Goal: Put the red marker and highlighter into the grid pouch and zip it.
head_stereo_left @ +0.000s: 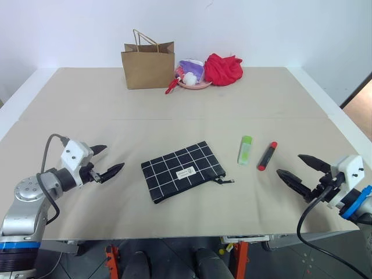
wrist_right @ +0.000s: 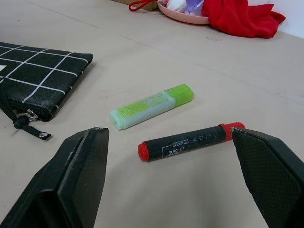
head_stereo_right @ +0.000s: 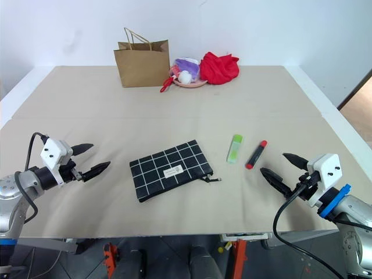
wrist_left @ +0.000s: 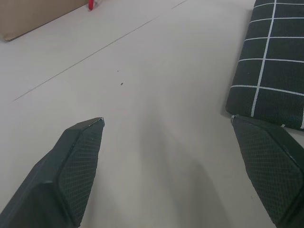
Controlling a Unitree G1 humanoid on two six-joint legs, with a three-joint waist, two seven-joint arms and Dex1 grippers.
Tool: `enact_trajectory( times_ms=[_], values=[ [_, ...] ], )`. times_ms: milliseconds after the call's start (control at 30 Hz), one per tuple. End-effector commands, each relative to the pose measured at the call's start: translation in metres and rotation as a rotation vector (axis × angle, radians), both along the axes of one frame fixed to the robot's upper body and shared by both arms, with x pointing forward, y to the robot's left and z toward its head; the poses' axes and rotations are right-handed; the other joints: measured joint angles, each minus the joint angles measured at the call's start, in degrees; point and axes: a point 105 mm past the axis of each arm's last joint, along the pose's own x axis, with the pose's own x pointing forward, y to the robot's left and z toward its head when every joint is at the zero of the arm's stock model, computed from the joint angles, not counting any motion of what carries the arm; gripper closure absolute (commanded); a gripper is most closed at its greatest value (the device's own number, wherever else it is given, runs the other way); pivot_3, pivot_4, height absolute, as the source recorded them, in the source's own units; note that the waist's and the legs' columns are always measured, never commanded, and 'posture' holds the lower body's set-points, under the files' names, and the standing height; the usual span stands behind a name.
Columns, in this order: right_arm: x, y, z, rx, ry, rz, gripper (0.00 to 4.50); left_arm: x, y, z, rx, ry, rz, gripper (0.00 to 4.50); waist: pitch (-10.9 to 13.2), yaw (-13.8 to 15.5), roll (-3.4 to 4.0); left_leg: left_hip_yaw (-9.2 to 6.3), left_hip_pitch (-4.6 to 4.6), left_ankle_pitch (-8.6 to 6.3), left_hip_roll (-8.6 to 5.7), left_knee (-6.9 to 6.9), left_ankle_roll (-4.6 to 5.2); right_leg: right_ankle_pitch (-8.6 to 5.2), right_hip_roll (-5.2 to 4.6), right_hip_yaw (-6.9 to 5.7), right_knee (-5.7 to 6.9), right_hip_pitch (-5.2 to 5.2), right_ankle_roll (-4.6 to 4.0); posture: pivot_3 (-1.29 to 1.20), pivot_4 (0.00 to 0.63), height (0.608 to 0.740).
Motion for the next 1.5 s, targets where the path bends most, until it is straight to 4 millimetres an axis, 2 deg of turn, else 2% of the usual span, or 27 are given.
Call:
enact_trajectory(
  times_ms=[33, 133, 400, 567, 733, 833, 1033, 1167, 1400, 1500],
  values=[
    [0.000, 0.005, 0.012, -0.015, -0.049, 0.020, 0.07, 0.000, 0.000, 0.005, -0.013, -0.019, -0.010, 0.08, 0.0, 0.0, 0.00, 0.00, 0.00, 0.00, 0.00, 0.00, 0.00, 0.00, 0.00, 0.00, 0.00, 0.00, 0.00, 0.00, 0.150, 0.740],
    [0.001, 0.013, 0.014, -0.009, -0.054, 0.037, 0.07, -0.003, -0.004, 0.004, -0.016, -0.006, -0.045, 0.08, 0.0, 0.0, 0.00, 0.00, 0.00, 0.00, 0.00, -0.01, 0.00, 0.00, 0.00, 0.00, 0.00, -0.01, 0.00, 0.00, 0.150, 0.740],
    [0.003, 0.018, 0.017, -0.010, -0.057, 0.045, 0.07, -0.003, -0.006, 0.003, -0.010, 0.001, -0.073, 0.08, 0.0, 0.0, 0.00, 0.00, 0.00, 0.00, 0.00, 0.00, 0.00, 0.00, 0.00, 0.00, 0.00, 0.00, 0.00, 0.00, 0.150, 0.740],
    [0.003, 0.027, 0.018, 0.002, -0.051, 0.098, 0.07, -0.006, -0.012, 0.002, 0.052, -0.016, -0.128, 0.08, 0.0, 0.0, 0.00, 0.00, 0.00, 0.00, 0.00, 0.00, 0.00, 0.00, 0.00, 0.00, 0.00, 0.00, 0.00, 0.00, 0.150, 0.740],
    [0.003, 0.072, 0.024, 0.046, -0.046, 0.289, 0.07, -0.014, -0.032, -0.001, 0.136, -0.053, -0.253, 0.08, 0.0, -0.1, 0.03, 0.00, 0.01, 0.00, 0.00, 0.00, 0.00, 0.01, 0.01, 0.00, 0.01, -0.01, -0.01, 0.00, 0.150, 0.740],
    [0.003, 0.110, 0.024, 0.074, -0.024, 0.473, 0.07, -0.018, -0.050, -0.002, 0.174, -0.076, -0.350, 0.08, 0.0, -0.1, 0.02, -0.01, 0.01, 0.00, 0.01, 0.00, 0.00, 0.02, 0.02, 0.00, 0.02, 0.00, -0.01, 0.00, 0.150, 0.740],
    [0.008, 0.141, 0.021, 0.045, 0.002, 0.662, 0.07, -0.024, -0.069, -0.009, 0.292, -0.117, -0.484, 0.08, 0.0, 0.0, 0.03, -0.01, -0.02, 0.00, 0.01, 0.00, 0.00, -0.01, 0.02, 0.00, 0.02, -0.01, 0.03, 0.00, 0.150, 0.740],
    [0.011, 0.171, 0.023, 0.042, 0.011, 0.799, 0.07, -0.025, -0.084, -0.005, 0.351, -0.192, -0.557, 0.08, 0.0, 0.0, 0.04, -0.02, -0.02, 0.00, 0.01, -0.02, 0.00, 0.00, 0.04, -0.01, 0.02, -0.02, 0.04, 0.00, 0.150, 0.740],
    [0.014, 0.182, 0.021, 0.059, 0.002, 0.818, 0.07, -0.031, -0.090, -0.007, 0.388, -0.204, -0.629, 0.08, 0.0, 0.0, 0.04, -0.04, -0.06, -0.01, 0.01, -0.02, 0.01, 0.03, 0.05, -0.01, 0.06, -0.03, 0.22, 0.00, 0.150, 0.740],
    [0.022, 0.176, 0.019, 0.095, -0.002, 0.741, 0.96, -0.036, -0.091, -0.007, 0.383, -0.201, -0.640, 0.00, 0.0, 0.0, 0.04, -0.05, -0.05, -0.01, 0.01, -0.02, 0.02, 0.02, 0.06, -0.01, 0.12, -0.04, 0.23, 0.00, 0.150, 0.740]
  ],
)
